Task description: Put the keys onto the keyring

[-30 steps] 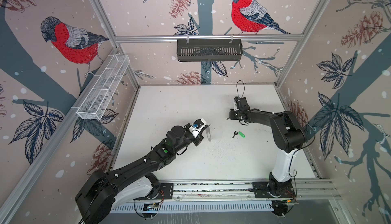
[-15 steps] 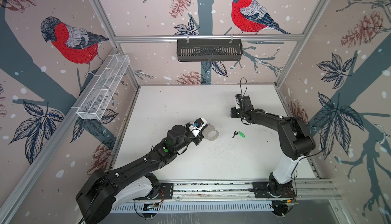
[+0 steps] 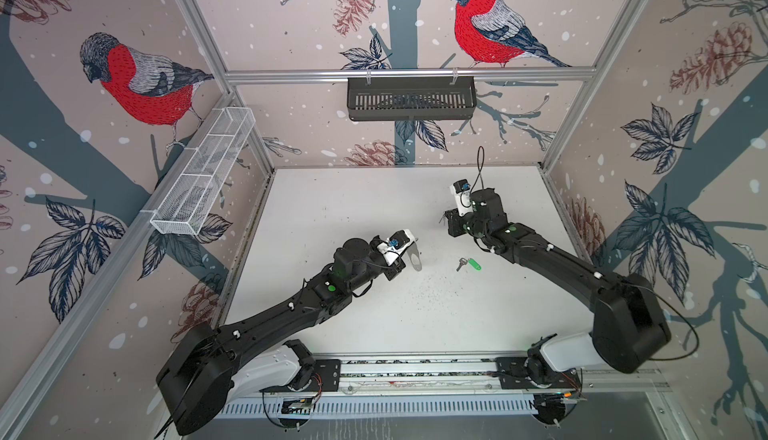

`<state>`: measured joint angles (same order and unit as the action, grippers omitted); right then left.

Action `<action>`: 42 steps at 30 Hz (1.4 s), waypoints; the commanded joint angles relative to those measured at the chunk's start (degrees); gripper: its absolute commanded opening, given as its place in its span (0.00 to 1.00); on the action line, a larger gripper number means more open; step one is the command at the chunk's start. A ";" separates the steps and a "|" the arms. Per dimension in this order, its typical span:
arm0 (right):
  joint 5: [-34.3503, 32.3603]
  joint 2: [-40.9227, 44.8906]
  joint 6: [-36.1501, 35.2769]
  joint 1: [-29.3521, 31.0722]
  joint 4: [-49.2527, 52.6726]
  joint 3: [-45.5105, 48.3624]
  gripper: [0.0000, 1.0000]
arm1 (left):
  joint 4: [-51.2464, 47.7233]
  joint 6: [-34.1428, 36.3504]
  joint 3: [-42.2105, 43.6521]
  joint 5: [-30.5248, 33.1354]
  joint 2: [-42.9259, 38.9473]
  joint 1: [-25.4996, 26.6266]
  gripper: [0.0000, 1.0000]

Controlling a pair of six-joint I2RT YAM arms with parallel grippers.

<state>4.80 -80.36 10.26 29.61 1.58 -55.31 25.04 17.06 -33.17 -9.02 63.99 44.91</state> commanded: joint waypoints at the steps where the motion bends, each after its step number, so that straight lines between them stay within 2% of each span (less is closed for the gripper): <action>1: 2.84 4.11 -1.92 1.23 1.48 0.86 0.00 | 0.32 2.29 -0.67 -1.88 0.34 0.05 0.00; 10: 9.03 12.42 -4.01 6.08 2.72 2.11 0.00 | -0.56 3.98 -1.84 -3.33 1.10 0.08 0.00; 18: 10.76 15.07 -3.33 9.59 5.25 2.76 0.00 | -2.38 7.30 -2.32 -0.47 0.28 0.09 0.00; 42: 16.47 15.48 -5.70 12.38 6.97 2.39 0.00 | -5.61 12.17 -5.00 4.23 1.38 3.34 0.00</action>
<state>19.90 -64.90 5.56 41.74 8.86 -52.51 18.81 28.51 -37.52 -5.80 65.21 47.92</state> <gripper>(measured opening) 0.050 0.048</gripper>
